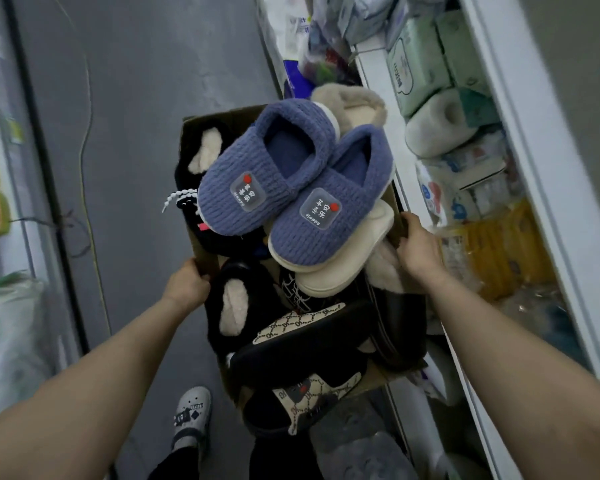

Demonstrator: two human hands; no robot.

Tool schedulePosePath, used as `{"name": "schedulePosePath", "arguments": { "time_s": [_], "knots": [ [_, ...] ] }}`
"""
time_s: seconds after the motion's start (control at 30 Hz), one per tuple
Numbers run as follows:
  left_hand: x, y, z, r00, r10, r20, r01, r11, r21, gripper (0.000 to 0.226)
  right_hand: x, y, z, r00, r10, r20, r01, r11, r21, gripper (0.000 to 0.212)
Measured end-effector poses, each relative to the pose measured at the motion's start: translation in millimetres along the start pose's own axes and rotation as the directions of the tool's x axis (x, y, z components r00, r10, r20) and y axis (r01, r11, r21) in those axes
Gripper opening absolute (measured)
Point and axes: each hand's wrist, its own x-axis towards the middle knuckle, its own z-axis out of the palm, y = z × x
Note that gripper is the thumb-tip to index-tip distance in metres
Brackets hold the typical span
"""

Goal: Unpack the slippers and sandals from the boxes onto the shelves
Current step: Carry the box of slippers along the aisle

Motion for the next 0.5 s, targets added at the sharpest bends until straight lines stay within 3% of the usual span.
{"name": "schedulePosePath", "arguments": {
  "time_s": [0.17, 0.3, 0.4, 0.5],
  "knots": [
    [-34, 15, -33, 0.966, 0.254, -0.053, -0.227, 0.926, 0.302, 0.033, -64, -10, -22, 0.994, -0.070, -0.089, 0.070, 0.998, 0.003, 0.052],
    [-80, 38, -58, 0.858, 0.513, 0.002, -0.468, 0.781, 0.414, 0.030, -142, -20, -43, 0.971, -0.188, -0.146, 0.179, 0.981, -0.074, 0.052],
    [-129, 53, -75, 0.692, 0.712, 0.121, -0.656, 0.550, 0.518, 0.029, -216, -31, -60, 0.945, -0.255, -0.203, 0.225, 0.961, -0.161, 0.048],
    [-189, 59, -87, 0.419, 0.877, 0.233, -0.803, 0.240, 0.545, 0.028, -298, -35, -77, 0.921, -0.283, -0.267, 0.228, 0.948, -0.221, 0.043]
  ]
}}
